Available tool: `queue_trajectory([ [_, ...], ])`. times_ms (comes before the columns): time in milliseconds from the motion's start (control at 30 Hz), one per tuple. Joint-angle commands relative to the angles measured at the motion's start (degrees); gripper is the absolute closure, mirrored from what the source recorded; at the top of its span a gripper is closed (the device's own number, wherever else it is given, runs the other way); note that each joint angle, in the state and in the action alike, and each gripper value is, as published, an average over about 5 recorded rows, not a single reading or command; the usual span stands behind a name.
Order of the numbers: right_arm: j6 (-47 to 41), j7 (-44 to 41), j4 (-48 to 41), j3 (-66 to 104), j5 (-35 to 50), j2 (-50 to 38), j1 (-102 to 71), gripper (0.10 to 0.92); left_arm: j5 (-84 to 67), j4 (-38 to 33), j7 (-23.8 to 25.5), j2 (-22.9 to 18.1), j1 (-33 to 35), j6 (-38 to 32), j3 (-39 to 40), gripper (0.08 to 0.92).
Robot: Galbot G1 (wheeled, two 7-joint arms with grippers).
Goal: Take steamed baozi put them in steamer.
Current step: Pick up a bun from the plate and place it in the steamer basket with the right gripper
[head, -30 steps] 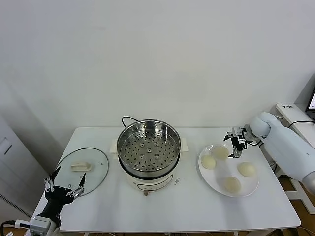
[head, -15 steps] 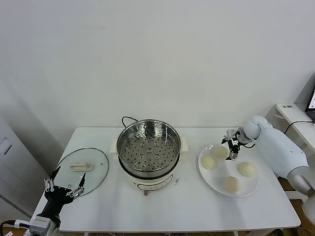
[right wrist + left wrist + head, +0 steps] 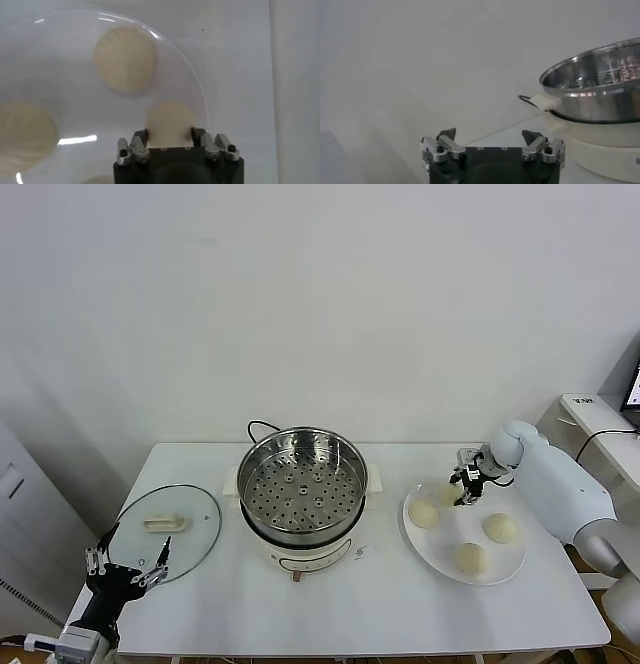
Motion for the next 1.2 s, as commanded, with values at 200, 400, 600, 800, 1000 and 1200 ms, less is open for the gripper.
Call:
queue_trajectory([
  [200, -0.4, -2.0, 12.3, -19.3, 17.0, -5.7, 15.6, 0.582, -0.4, -0.2, 0.0, 0.1, -0.1, -0.2, -0.7, 0.177],
  [400, 3.4, -4.0, 21.6, -40.8, 29.6, -4.7, 37.3, 0.580, -0.7, -1.1, 0.1, -0.4, -0.1, -0.4, -0.9, 0.177],
  [600, 11.2, -4.5, 28.1, -46.3, 29.2, 2.3, 47.2, 0.583, -1.2, -2.0, 0.1, -0.4, 0.1, -0.5, -0.9, 0.177],
  [800, 15.7, -4.2, 34.0, -42.4, 22.5, 10.4, 42.7, 0.586, -1.7, -2.8, 0.1, -0.3, 0.5, -0.7, -1.4, 0.177],
  [1000, 23.0, -3.0, 31.6, -35.4, 8.1, 16.8, 33.3, 0.591, -2.2, -3.4, 0.2, -0.2, 1.3, -1.0, -2.1, 0.177],
  [1200, 31.4, -2.8, 25.2, -29.2, -3.2, 21.6, 26.5, 0.590, -2.2, -3.5, 0.2, -0.6, 1.6, -1.3, -2.2, 0.177],
])
